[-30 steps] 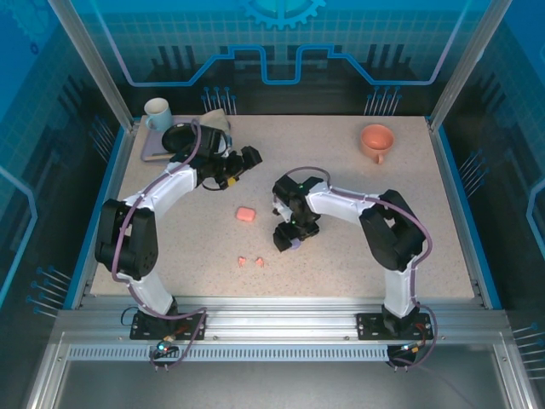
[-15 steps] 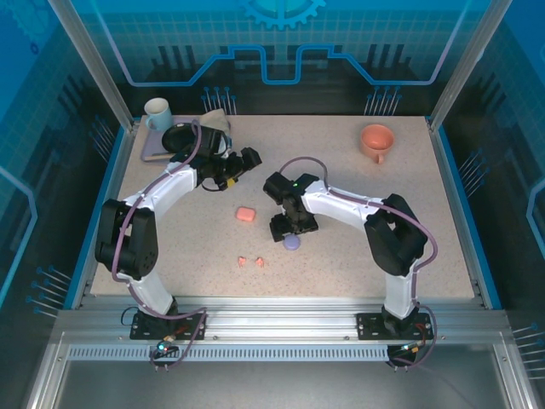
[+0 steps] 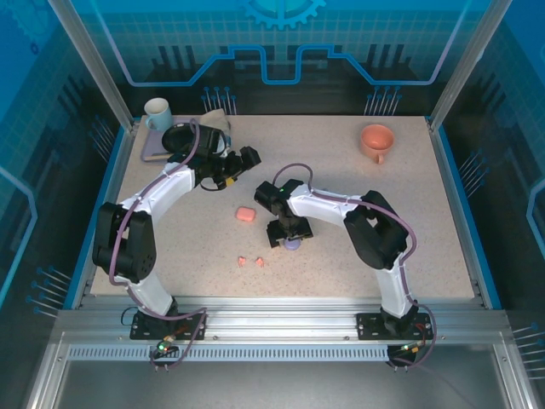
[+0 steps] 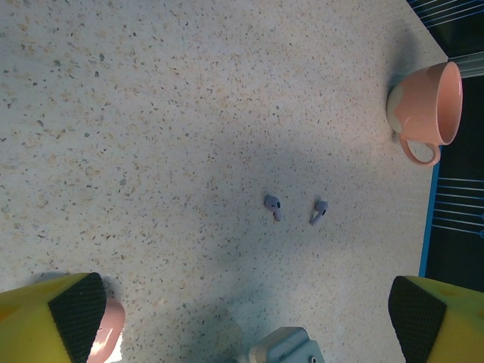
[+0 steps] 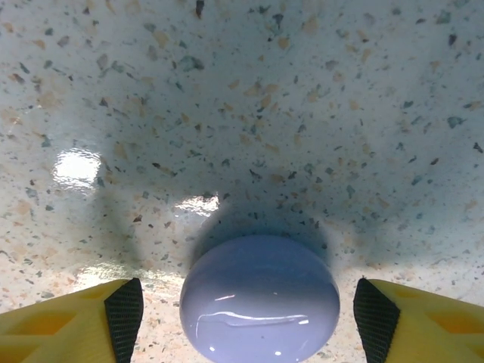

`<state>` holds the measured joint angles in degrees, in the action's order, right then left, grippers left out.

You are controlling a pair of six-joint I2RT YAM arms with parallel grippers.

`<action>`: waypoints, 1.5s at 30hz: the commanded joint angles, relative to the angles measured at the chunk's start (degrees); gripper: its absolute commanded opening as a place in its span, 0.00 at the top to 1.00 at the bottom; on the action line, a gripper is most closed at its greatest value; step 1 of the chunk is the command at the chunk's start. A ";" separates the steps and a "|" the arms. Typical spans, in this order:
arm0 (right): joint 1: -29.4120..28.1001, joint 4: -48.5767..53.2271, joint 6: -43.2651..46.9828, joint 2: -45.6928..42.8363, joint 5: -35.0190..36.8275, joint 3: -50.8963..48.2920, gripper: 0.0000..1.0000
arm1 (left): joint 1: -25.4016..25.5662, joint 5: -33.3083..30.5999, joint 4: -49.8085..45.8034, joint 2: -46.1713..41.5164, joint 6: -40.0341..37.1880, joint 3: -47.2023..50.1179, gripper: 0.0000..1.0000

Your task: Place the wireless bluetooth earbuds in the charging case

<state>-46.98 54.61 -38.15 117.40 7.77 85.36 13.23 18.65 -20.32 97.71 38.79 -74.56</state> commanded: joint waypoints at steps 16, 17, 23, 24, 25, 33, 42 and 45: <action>1.45 -1.25 -0.61 2.04 -1.03 -2.47 0.39 | -0.41 0.42 0.22 -1.65 -0.25 -0.77 0.01; 1.58 -1.40 -0.61 1.95 -1.27 -2.67 0.41 | -0.40 0.48 0.31 -1.65 -0.20 -0.78 0.01; 2.31 -2.81 -1.38 1.14 -3.49 -4.57 0.51 | -0.40 0.85 0.30 -1.56 -0.02 -0.96 0.01; 2.58 -3.16 -1.80 0.77 -3.85 -5.17 0.53 | -0.40 0.90 0.36 -1.49 -0.03 -1.00 0.01; 2.97 -3.62 -2.28 0.15 -4.11 -6.02 0.55 | -0.40 1.02 0.41 -1.47 0.00 -1.02 0.01; 8.09 -7.01 -8.78 -8.68 -4.76 -12.06 0.60 | -0.23 2.15 1.27 -1.30 0.19 0.17 0.01; 15.80 -11.55 -20.32 -14.43 -5.22 -17.48 0.61 | 5.05 3.95 8.20 -1.30 2.29 6.77 0.01; 18.20 -13.31 -23.97 -15.69 -5.93 -20.11 0.61 | 8.22 4.06 12.04 -1.48 3.03 9.87 0.01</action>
<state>-30.52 43.05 -56.16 103.42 2.52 67.48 18.94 20.80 -12.58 97.67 40.53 -67.00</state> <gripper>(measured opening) 0.474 0.987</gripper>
